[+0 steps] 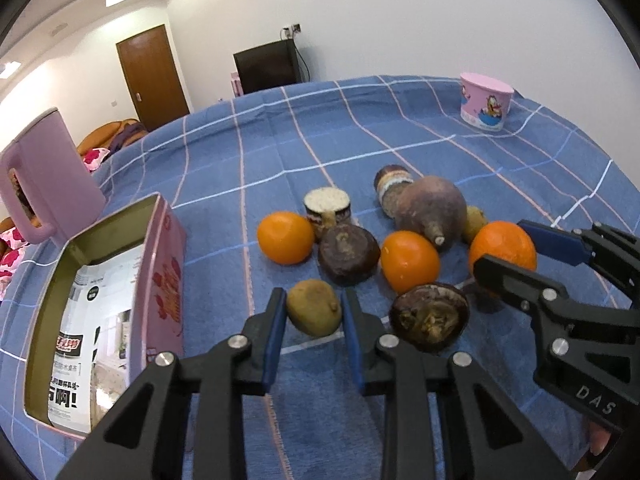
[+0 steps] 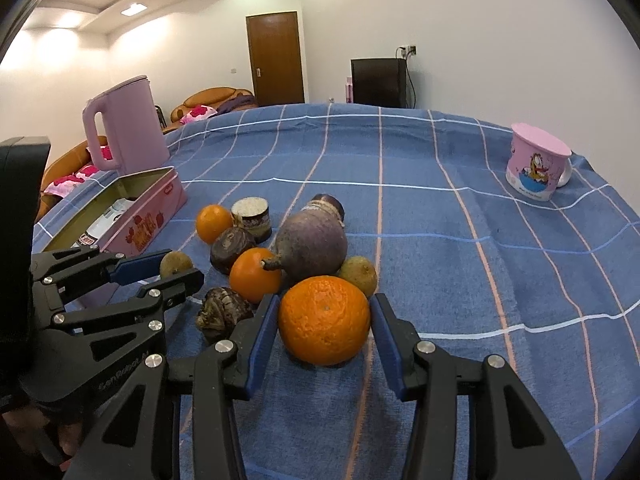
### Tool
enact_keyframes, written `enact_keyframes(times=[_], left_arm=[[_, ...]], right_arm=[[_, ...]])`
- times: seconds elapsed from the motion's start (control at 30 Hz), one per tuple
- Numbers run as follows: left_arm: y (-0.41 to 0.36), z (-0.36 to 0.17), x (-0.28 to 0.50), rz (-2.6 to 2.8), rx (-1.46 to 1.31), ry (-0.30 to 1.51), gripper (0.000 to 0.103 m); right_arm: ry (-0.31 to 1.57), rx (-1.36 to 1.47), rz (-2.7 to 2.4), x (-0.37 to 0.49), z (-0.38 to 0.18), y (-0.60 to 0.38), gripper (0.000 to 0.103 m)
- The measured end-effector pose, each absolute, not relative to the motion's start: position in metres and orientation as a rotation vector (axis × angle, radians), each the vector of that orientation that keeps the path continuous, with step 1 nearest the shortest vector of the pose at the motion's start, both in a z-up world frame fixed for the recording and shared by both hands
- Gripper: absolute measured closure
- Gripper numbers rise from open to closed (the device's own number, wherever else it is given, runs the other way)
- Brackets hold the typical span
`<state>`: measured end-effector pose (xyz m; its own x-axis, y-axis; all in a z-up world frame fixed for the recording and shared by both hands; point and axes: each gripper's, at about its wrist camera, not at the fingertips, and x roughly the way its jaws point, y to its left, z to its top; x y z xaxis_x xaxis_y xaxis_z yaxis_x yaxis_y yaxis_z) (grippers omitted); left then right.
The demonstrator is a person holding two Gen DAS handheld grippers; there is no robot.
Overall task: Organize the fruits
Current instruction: 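Grasp the kiwi with the left tool while the right tool grasps the large orange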
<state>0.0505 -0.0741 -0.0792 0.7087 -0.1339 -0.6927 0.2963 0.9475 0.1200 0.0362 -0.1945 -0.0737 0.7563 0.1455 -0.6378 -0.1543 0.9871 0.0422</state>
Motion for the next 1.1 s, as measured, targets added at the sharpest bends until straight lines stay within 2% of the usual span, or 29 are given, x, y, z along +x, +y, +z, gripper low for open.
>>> enact_keyframes(times=[1.1], left_arm=[[-0.05, -0.062, 0.033, -0.187, 0.13, 0.583, 0.074]], right_arm=[[0.512, -0.037, 0.19, 0.009, -0.06, -0.192, 0.054]])
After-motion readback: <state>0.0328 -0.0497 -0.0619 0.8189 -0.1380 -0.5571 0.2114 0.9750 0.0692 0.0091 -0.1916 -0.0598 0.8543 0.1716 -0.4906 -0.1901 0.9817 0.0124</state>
